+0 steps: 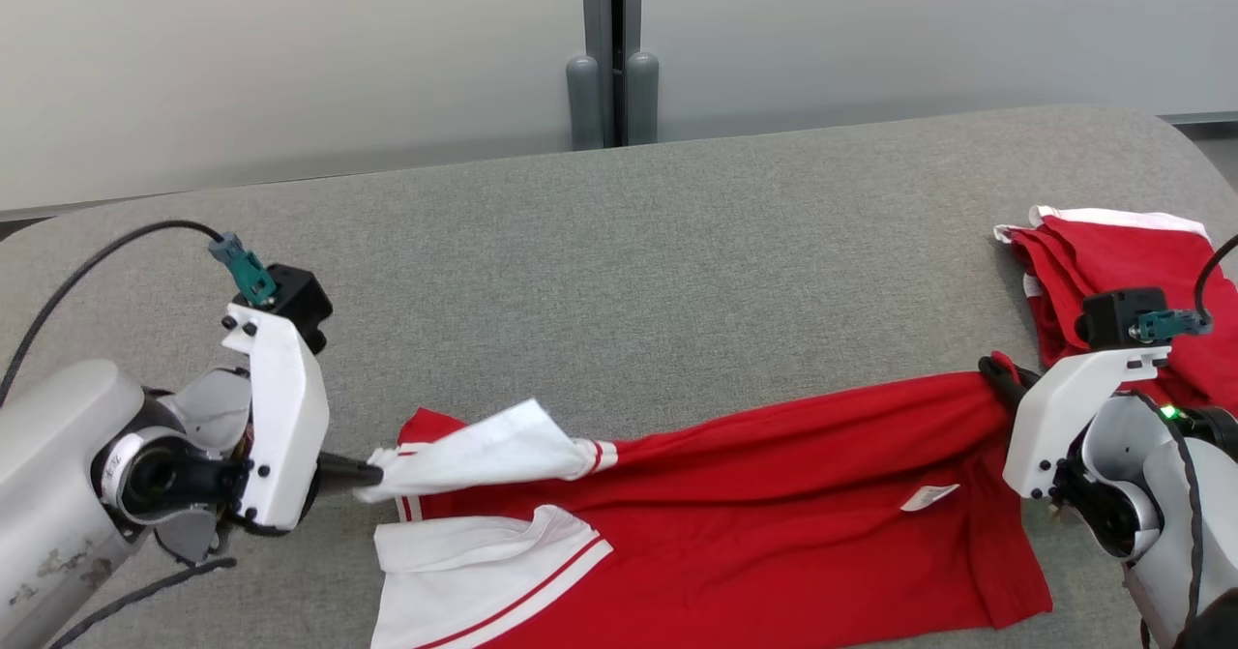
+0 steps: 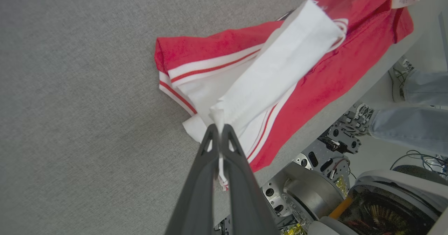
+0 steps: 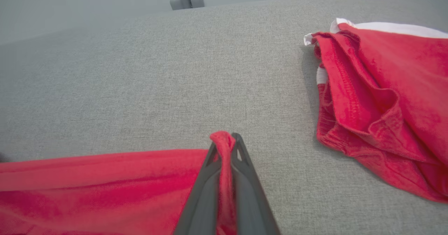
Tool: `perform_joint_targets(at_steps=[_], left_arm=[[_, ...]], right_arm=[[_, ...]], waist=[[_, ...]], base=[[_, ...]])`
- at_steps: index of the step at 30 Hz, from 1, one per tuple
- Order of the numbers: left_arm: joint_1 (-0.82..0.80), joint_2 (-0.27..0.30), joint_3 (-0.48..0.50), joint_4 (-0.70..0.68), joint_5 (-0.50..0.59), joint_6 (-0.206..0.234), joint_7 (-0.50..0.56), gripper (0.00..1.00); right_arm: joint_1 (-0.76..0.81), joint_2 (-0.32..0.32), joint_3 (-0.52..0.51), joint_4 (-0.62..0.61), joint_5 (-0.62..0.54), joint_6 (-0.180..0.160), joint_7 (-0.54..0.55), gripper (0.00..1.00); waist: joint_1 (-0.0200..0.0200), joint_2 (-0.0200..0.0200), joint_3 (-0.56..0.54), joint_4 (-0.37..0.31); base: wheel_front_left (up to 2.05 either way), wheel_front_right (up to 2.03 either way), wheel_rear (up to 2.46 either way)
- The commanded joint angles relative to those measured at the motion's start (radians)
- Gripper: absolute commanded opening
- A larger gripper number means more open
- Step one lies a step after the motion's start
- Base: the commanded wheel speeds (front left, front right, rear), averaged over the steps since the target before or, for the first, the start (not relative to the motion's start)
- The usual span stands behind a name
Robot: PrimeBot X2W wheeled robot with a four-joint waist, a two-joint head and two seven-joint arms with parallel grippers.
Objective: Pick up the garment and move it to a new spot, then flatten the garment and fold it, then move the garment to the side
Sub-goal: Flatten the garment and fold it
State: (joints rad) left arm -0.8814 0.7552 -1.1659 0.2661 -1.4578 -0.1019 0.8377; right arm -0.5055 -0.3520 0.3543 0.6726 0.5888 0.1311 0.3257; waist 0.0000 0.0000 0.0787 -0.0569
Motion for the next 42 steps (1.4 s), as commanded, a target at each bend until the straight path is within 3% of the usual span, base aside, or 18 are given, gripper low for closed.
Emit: perform_joint_targets(at_steps=[1,13,21,29,30,31,32,34,35,36,37,38,42], left_arm=[[0.025,0.015,-0.013,-0.031,-0.015,0.021,0.031,0.00],[0.078,0.074,-0.038,-0.136,-0.052,0.077,0.091,0.00],[0.109,0.080,-0.048,-0.157,-0.068,0.093,0.101,0.00],[0.131,0.064,-0.056,-0.141,-0.063,0.093,0.098,0.00],[0.135,0.062,-0.057,-0.140,-0.064,0.092,0.099,0.00],[0.139,0.057,-0.058,-0.135,-0.063,0.089,0.096,0.00],[0.140,0.054,-0.058,-0.132,-0.063,0.087,0.095,0.00],[0.141,0.049,-0.058,-0.128,-0.065,0.084,0.091,0.00],[0.143,0.046,-0.058,-0.126,-0.068,0.082,0.092,0.05],[0.146,0.044,-0.059,-0.125,-0.070,0.079,0.093,0.28],[0.150,0.043,-0.060,-0.124,-0.070,0.076,0.094,0.72],[0.154,0.042,-0.060,-0.123,-0.072,0.076,0.096,1.00],[0.161,0.043,-0.061,-0.120,-0.070,0.071,0.091,1.00]], right_arm=[[0.007,-0.011,0.015,0.008,0.013,-0.001,0.004,0.00],[0.029,-0.097,0.108,-0.041,0.089,-0.001,0.083,0.00],[0.066,-0.164,0.177,-0.141,0.192,-0.001,0.228,0.00],[0.074,-0.176,0.199,-0.153,0.192,-0.001,0.254,0.00],[0.072,-0.176,0.201,-0.151,0.186,-0.001,0.253,0.02],[0.068,-0.176,0.202,-0.143,0.168,-0.001,0.245,0.31],[0.065,-0.176,0.201,-0.139,0.158,-0.001,0.238,0.44],[0.063,-0.171,0.198,-0.126,0.141,-0.001,0.225,0.50],[0.062,-0.167,0.197,-0.120,0.137,-0.001,0.226,0.73],[0.065,-0.163,0.197,-0.116,0.136,-0.001,0.225,0.85],[0.067,-0.160,0.196,-0.114,0.134,-0.001,0.226,1.00],[0.070,-0.158,0.194,-0.112,0.135,-0.001,0.228,1.00],[0.080,-0.162,0.182,-0.123,0.130,-0.001,0.213,1.00]], waist=[[0.0000,0.0000,0.002,0.006],[0.0000,0.0000,0.010,0.014],[0.0000,0.0000,0.003,0.004],[0.0000,0.0000,0.012,0.000],[0.0000,0.0000,0.013,0.000],[0.0000,0.0000,0.013,0.000],[0.0000,0.0000,0.013,-0.001],[0.0000,0.0000,0.011,-0.001],[0.0000,0.0000,0.010,-0.001],[0.0000,0.0000,0.008,-0.001],[0.0000,0.0000,0.006,-0.001],[0.0000,0.0000,0.004,-0.001],[0.0000,0.0000,-0.008,0.004]], base=[[0.00,0.00,0.00],[0.00,0.00,0.00],[0.00,0.00,0.00],[0.00,0.00,0.00],[0.00,0.00,0.00],[0.00,0.00,0.00],[0.00,0.00,0.00],[0.00,0.00,0.00],[0.00,0.00,0.00],[0.00,0.00,0.00],[0.00,0.00,0.00],[0.00,0.00,0.00],[0.00,0.00,0.00]])
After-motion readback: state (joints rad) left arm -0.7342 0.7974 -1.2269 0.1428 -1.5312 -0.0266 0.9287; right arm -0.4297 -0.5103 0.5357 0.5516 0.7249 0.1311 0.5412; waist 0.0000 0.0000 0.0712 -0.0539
